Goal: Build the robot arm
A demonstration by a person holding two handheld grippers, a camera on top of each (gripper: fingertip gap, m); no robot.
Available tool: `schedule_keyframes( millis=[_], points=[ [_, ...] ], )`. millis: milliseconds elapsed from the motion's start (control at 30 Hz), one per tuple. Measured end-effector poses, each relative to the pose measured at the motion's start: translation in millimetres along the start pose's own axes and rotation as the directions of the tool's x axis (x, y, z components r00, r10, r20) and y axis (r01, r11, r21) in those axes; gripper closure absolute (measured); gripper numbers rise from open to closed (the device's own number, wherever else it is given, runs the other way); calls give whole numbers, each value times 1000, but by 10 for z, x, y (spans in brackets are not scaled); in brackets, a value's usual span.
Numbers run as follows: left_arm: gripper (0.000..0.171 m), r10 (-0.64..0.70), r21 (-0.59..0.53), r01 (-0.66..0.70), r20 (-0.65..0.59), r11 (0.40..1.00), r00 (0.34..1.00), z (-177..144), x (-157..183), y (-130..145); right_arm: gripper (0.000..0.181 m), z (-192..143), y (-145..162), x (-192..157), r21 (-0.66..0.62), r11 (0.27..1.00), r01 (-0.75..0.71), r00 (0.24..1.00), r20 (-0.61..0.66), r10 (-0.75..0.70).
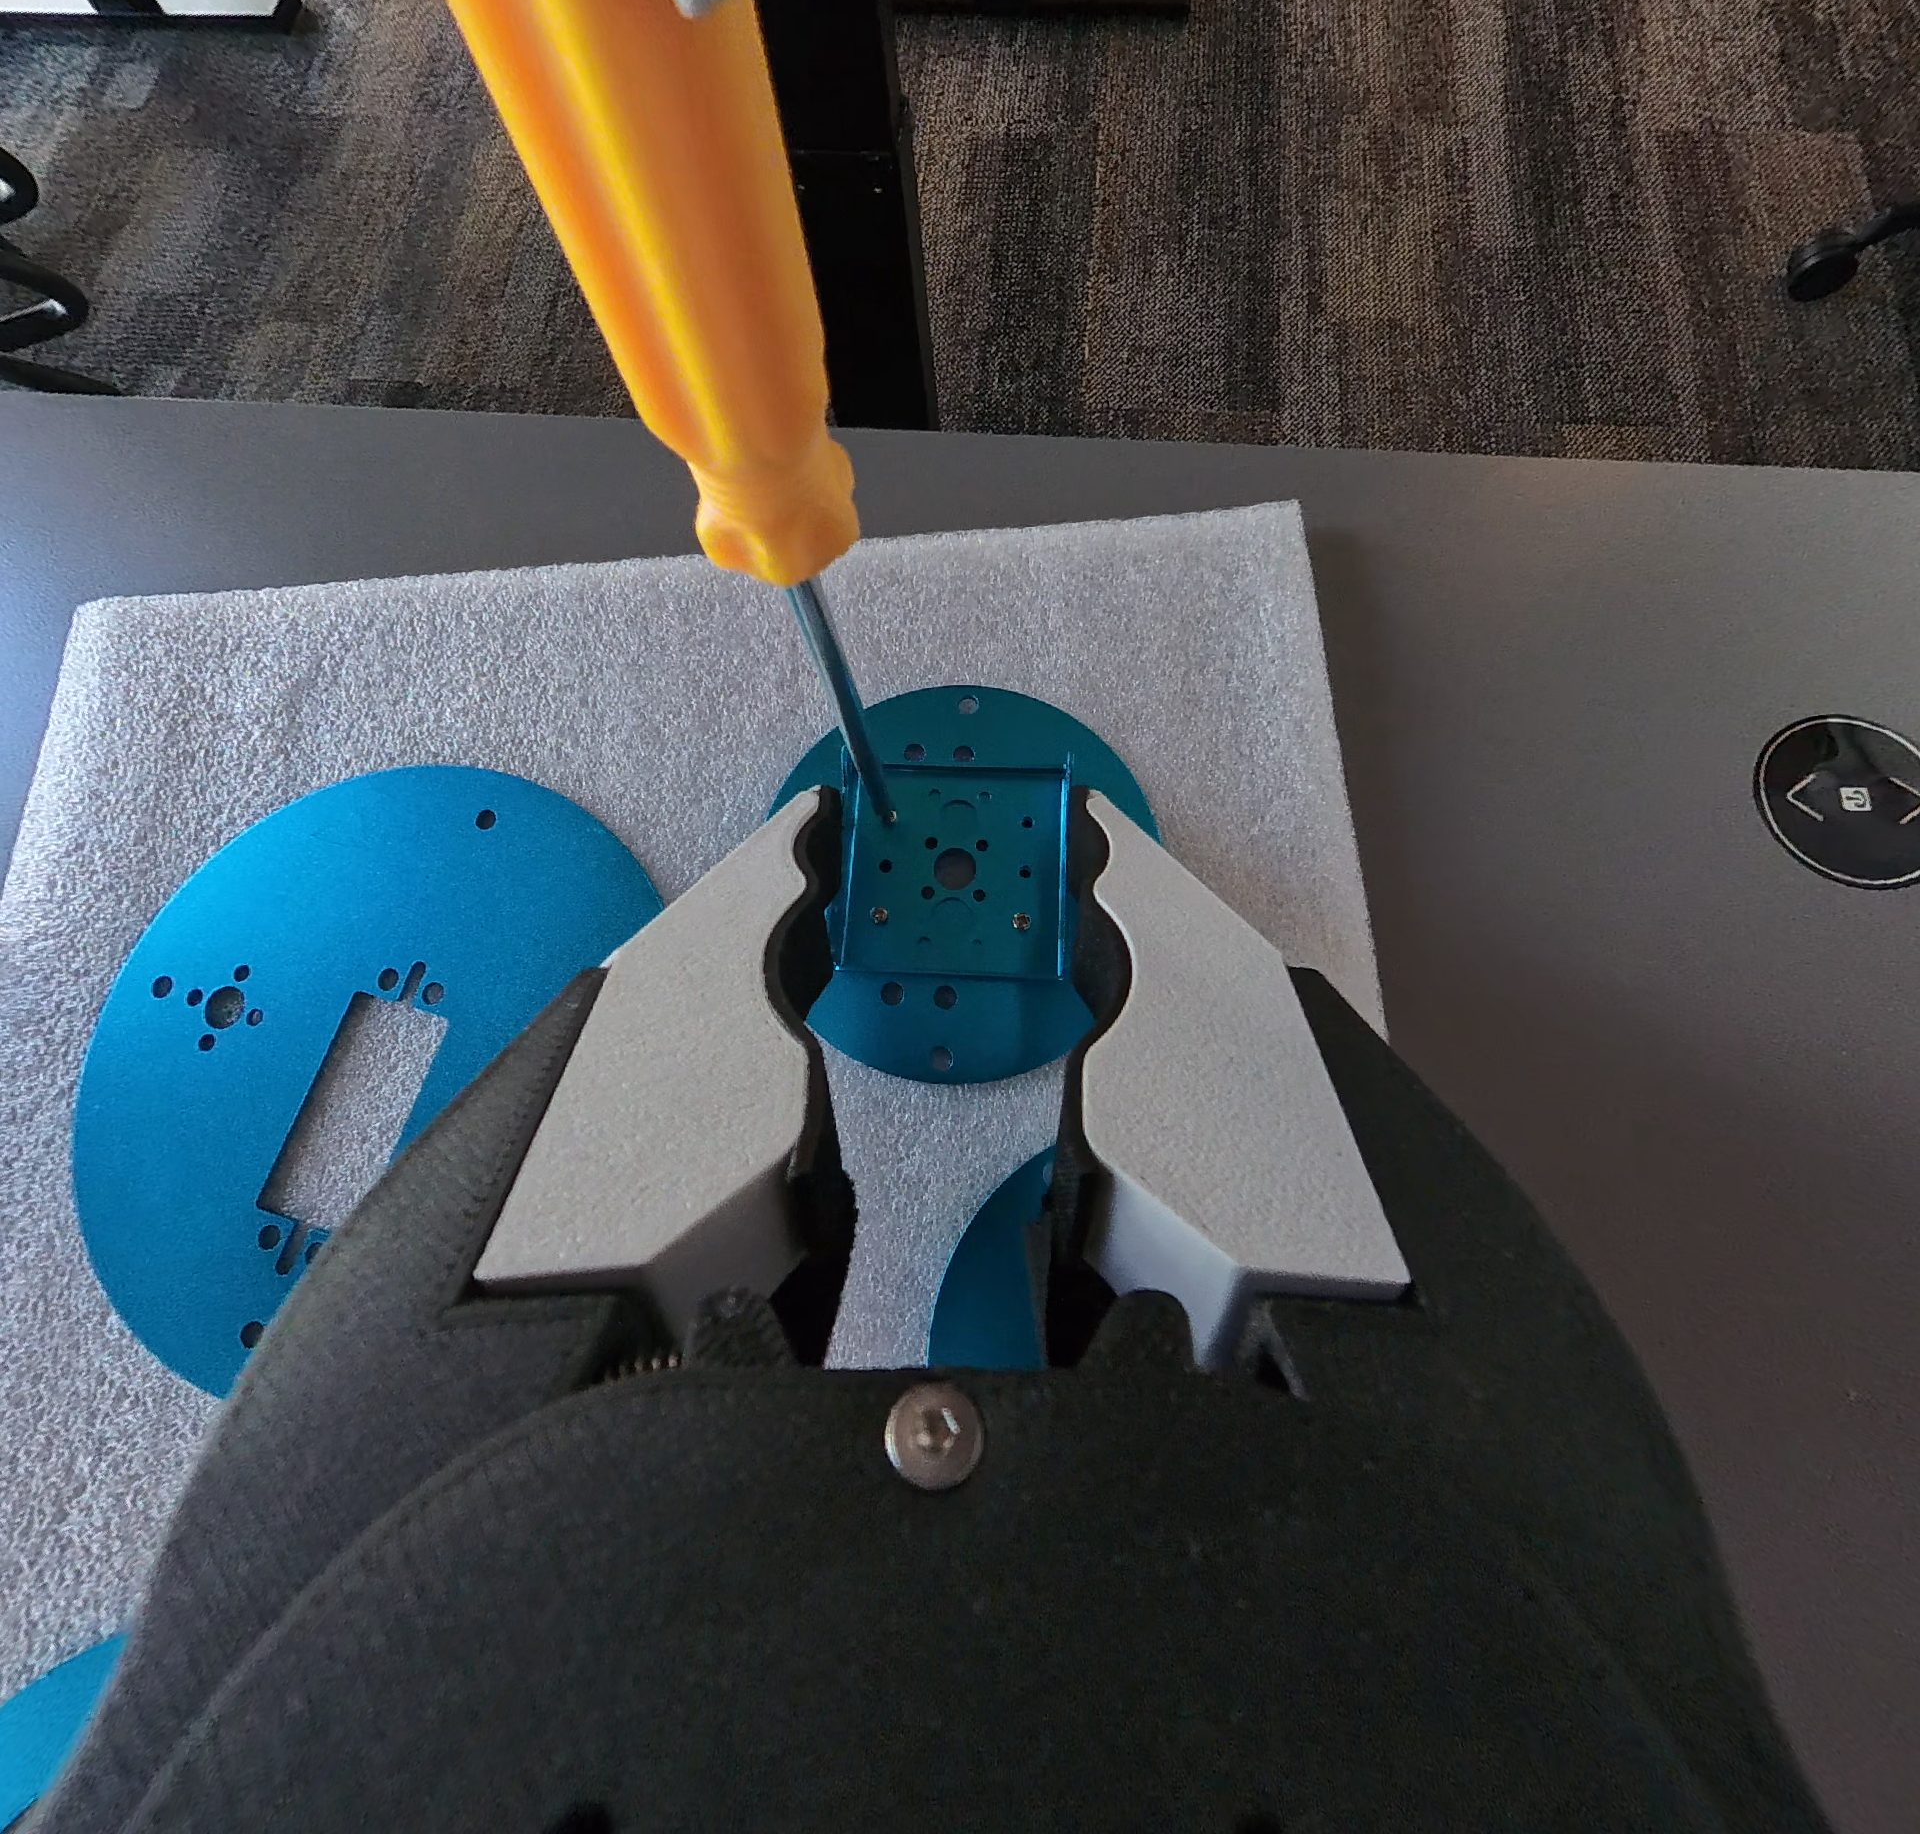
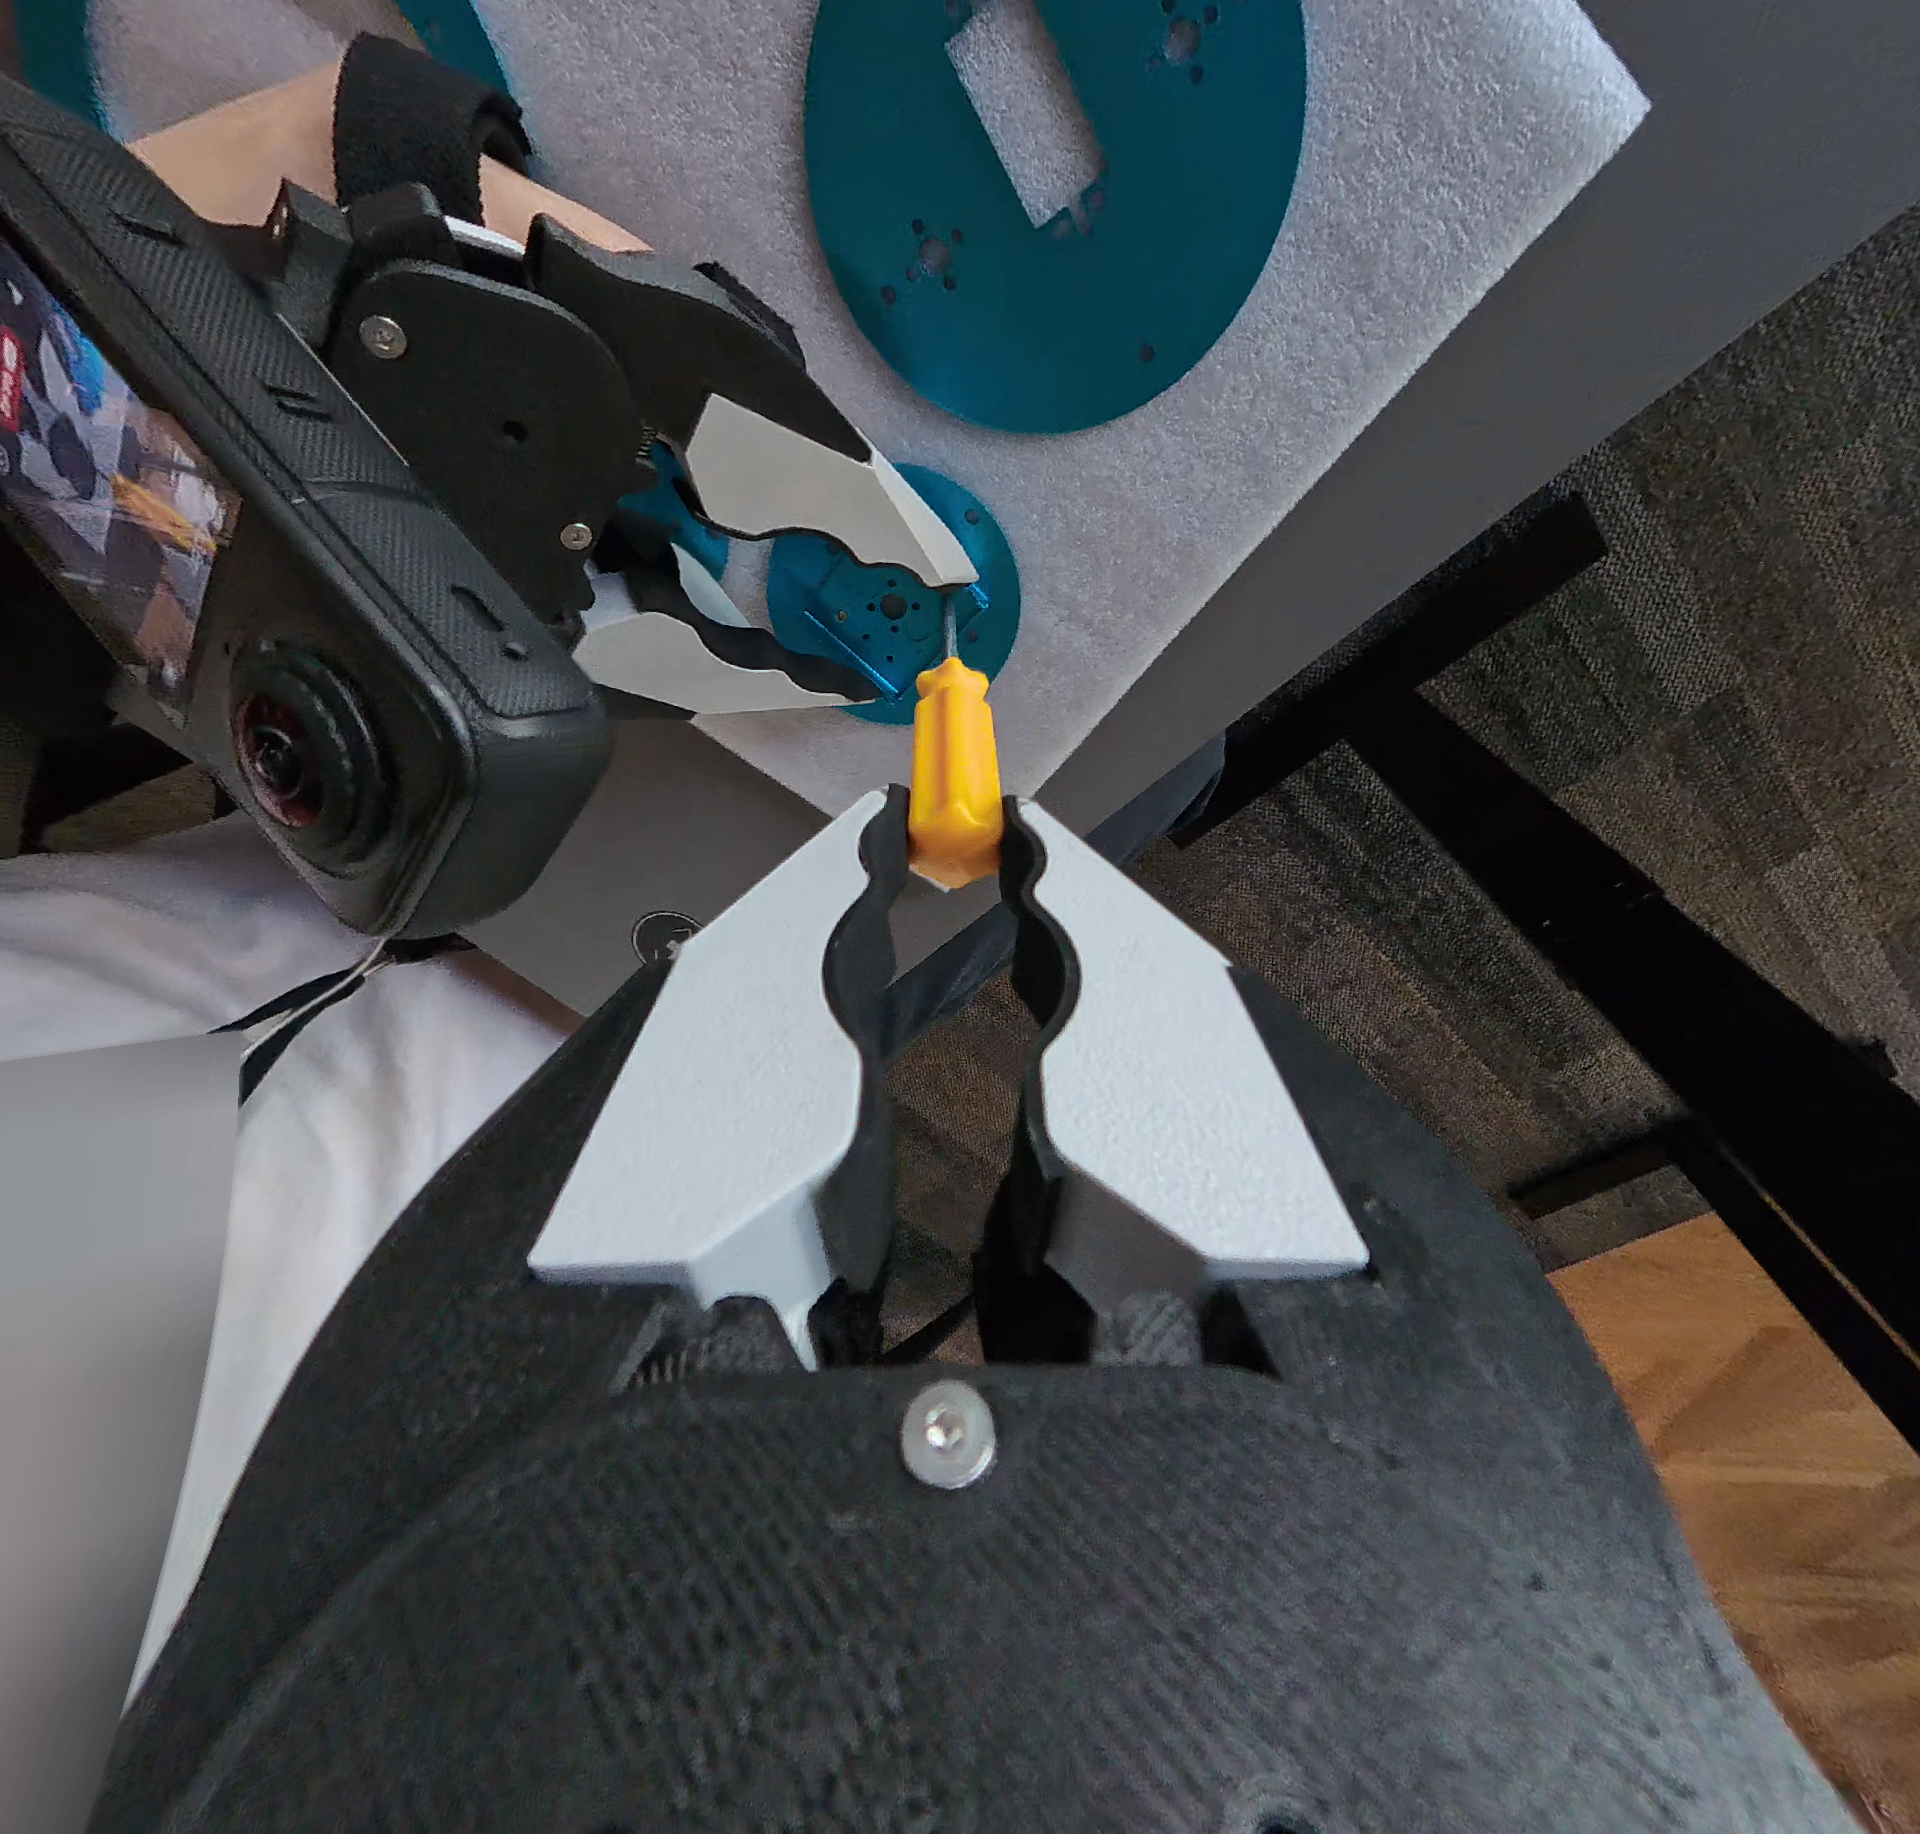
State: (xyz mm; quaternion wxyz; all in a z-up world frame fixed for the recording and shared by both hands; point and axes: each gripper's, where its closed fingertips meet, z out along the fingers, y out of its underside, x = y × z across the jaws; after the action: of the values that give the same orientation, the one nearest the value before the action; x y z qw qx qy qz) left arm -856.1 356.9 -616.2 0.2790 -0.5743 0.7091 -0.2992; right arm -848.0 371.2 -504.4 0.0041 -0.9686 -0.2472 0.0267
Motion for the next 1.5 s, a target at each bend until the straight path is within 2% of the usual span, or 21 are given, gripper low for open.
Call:
schedule_keyframes(
  millis=[133, 233, 333, 367, 400, 433, 567, 633, 667, 733, 800, 833, 900, 1033, 1300, 1433, 1500],
  points=[
    [121, -51, 20, 52, -52, 998, 997, -36, 27, -48, 164, 1, 22, -10, -22, 1000, 22, 1000, -22, -22],
    [123, -112, 205, 124, -65, 971, 992, -215, -78, -335, 164, -2, -20, -21, 8, 999, 49, 998, -36, -49],
    [134, -88, 335, 81, 5, 939, 996, -351, -177, -589, 164, -4, -63, -29, 27, 997, 66, 997, -42, -65],
    [137, -65, 346, 48, 38, 937, 997, -353, -189, -629, 164, -3, -81, -32, 37, 997, 70, 997, -41, -68],
    [150, -43, 337, 20, 62, 941, 997, -340, -190, -641, 164, -3, -99, -40, 45, 996, 72, 997, -36, -70],
    [156, -39, 332, 6, 93, 943, 995, -333, -221, -643, 164, 0, -110, -45, 53, 996, 77, 997, -34, -75],
    [156, -54, 352, 35, 45, 935, 998, -355, -208, -627, 162, 6, -133, -97, 97, 971, 219, 975, 8, -221],
    [156, -40, 349, 21, 46, 937, 998, -360, -202, -620, 155, -55, -141, -148, 144, 904, 403, 912, 17, -409],
    [156, -34, 349, 18, 41, 937, 999, -358, -194, -624, 147, -102, -138, -206, 186, 840, 510, 853, 16, -522],
    [156, -27, 349, 14, 32, 937, 999, -353, -187, -630, 130, -147, -97, -198, 203, 662, 722, 686, -81, -723],
    [156, -6, 348, -4, 26, 937, 1000, -340, -160, -643, 127, -105, -51, -83, 118, 522, 845, 535, -181, -825],
    [156, 6, 347, -15, 27, 938, 1000, -332, -149, -650, 127, -65, -18, -83, 100, 486, 868, 497, -173, -851],
    [156, 18, 345, -24, 21, 938, 1000, -320, -128, -661, 133, -24, -21, -106, 111, 453, 885, 465, -151, -872],
    [156, 21, 341, -29, 27, 940, 999, -323, -134, -658, 158, -3, -50, -79, 99, 360, 928, 372, -169, -913],
    [156, 32, 345, -34, 13, 938, 999, -332, -100, -654, 163, 34, -32, -157, 132, 373, 918, 389, -131, -912],
    [156, 49, 345, -56, 29, 937, 998, -343, -94, -647, 164, 40, -32, -176, 153, 440, 885, 456, -96, -885],
    [154, 80, 315, -86, 33, 945, 996, -366, -78, -608, 164, 43, -38, -205, 159, 427, 890, 445, -97, -890]
  ],
)
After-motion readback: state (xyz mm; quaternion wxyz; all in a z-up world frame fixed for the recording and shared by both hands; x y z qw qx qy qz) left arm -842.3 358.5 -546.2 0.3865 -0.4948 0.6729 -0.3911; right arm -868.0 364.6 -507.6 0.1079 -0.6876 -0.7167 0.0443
